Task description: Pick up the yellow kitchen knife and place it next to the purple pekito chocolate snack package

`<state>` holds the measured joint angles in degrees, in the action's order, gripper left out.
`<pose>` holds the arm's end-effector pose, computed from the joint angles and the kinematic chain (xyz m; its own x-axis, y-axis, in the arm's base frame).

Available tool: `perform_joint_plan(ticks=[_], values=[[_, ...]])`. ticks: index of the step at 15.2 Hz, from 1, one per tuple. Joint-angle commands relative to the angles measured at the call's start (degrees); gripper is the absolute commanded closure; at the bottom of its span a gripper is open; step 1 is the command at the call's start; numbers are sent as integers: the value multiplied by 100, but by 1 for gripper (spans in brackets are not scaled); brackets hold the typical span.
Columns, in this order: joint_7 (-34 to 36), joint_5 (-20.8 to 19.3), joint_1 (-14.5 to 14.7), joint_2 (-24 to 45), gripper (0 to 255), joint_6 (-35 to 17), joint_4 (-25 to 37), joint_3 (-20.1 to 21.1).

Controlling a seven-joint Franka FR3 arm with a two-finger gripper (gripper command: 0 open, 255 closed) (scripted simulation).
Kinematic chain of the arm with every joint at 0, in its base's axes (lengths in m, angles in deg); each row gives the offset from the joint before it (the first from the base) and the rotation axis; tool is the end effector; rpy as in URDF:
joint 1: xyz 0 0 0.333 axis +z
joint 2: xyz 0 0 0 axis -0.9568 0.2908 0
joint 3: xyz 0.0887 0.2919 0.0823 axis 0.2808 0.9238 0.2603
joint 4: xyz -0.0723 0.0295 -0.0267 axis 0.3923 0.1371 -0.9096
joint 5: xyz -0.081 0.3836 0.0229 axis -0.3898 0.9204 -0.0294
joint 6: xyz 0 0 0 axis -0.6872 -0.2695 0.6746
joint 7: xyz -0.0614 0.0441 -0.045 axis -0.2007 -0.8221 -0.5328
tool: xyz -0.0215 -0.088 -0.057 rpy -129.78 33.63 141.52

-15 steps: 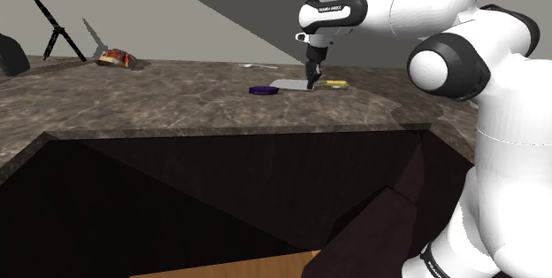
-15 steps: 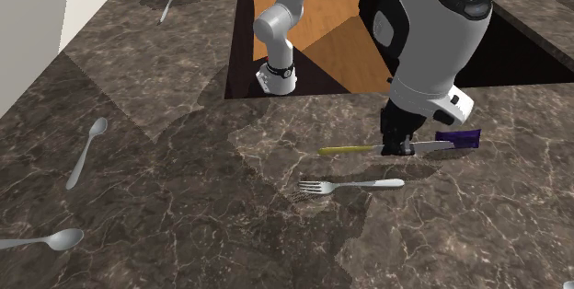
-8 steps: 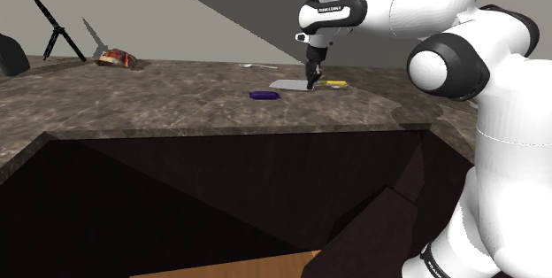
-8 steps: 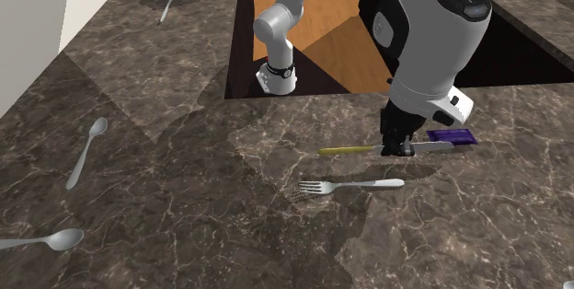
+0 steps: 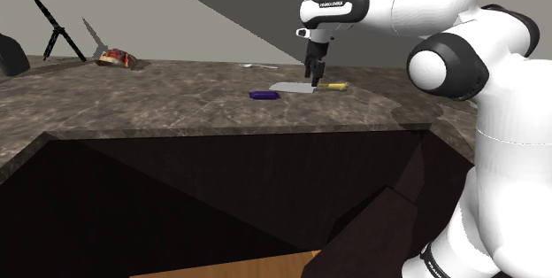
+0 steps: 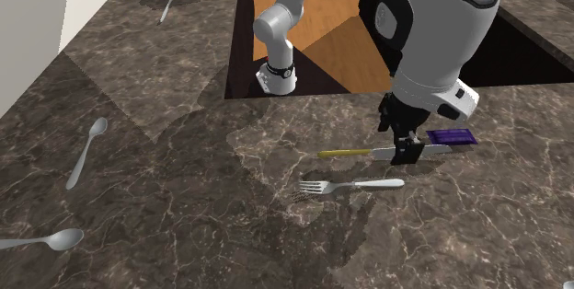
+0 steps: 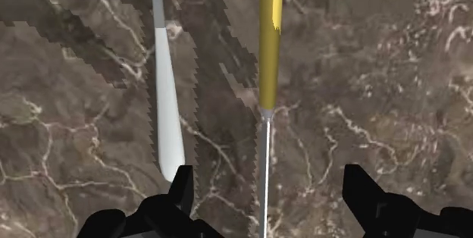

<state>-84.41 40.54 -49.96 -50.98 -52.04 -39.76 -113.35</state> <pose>0.6502 -0.1223 0.5008 0.4964 0.8679 0.0210 0.8680 -0.4965 0.0025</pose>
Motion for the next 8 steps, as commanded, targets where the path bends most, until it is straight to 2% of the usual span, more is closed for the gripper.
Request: perform_joint_plan(ticks=[1, 2, 8], values=[[37, -21, -49, -16, 0, 332, 325, -16], [46, -16, -88, -2, 0, 491, 500, -19], [46, -17, -88, -2, 0, 491, 500, -19]])
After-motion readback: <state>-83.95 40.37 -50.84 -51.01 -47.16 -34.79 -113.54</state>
